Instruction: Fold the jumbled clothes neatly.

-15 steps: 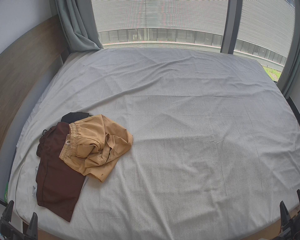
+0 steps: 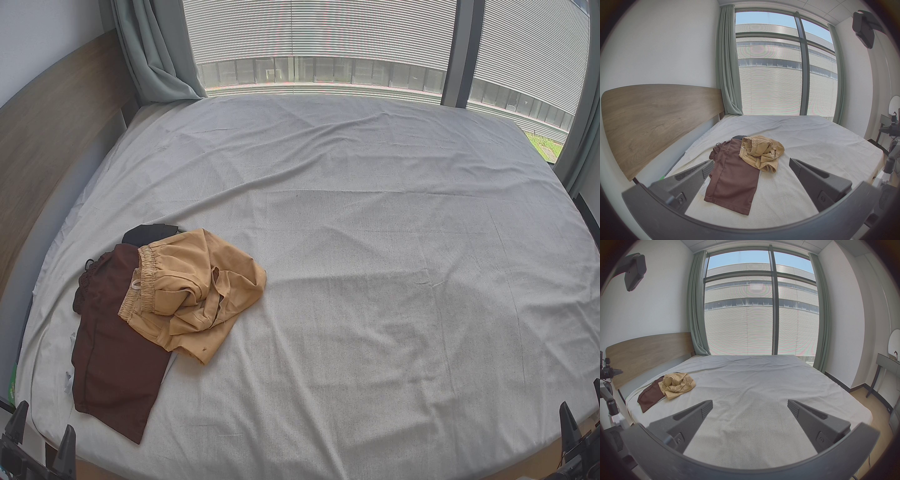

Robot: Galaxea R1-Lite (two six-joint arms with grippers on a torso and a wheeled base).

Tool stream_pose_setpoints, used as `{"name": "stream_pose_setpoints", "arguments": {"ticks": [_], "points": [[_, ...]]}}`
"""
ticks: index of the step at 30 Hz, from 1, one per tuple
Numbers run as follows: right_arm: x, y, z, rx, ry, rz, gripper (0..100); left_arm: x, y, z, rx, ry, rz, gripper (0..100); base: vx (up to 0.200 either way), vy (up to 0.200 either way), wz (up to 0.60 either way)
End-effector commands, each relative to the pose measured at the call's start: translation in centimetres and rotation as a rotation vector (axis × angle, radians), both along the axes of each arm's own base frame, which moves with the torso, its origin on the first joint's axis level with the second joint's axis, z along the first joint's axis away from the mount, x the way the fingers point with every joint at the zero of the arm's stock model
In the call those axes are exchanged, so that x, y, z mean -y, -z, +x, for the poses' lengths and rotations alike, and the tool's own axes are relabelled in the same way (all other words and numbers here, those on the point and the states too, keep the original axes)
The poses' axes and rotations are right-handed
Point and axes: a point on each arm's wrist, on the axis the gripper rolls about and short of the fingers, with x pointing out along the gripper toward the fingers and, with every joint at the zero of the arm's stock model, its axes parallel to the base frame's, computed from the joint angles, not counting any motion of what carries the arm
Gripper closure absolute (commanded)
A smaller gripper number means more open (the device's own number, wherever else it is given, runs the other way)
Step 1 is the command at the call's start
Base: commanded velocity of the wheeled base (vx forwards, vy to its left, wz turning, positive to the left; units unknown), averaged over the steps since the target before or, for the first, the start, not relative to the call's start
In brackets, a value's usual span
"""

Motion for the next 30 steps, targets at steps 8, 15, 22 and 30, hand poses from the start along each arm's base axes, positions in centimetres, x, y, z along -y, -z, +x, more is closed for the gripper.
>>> {"name": "stream_pose_setpoints", "arguments": {"ticks": [8,15,22,30], "points": [[0.0,0.5,0.0,-0.002,-0.001,0.001,0,0.0,0.5,0.0,0.000,0.004,0.014,0,0.000,0.000,0.00],[0.0,0.5,0.0,-0.002,-0.001,0.001,0,0.0,0.4,0.0,0.009,0.010,0.020,0,0.000,0.000,0.00],[0.0,0.5,0.0,-0.002,-0.001,0.001,0,0.2,-3.6,-0.4,0.101,0.060,0.009,0,0.000,0.000,0.00],[0.0,0.5,0.0,-0.002,-0.003,0.001,0,0.2,-4.0,0.3,0.041,0.086,0.006,0,0.000,0.000,0.00]]}}
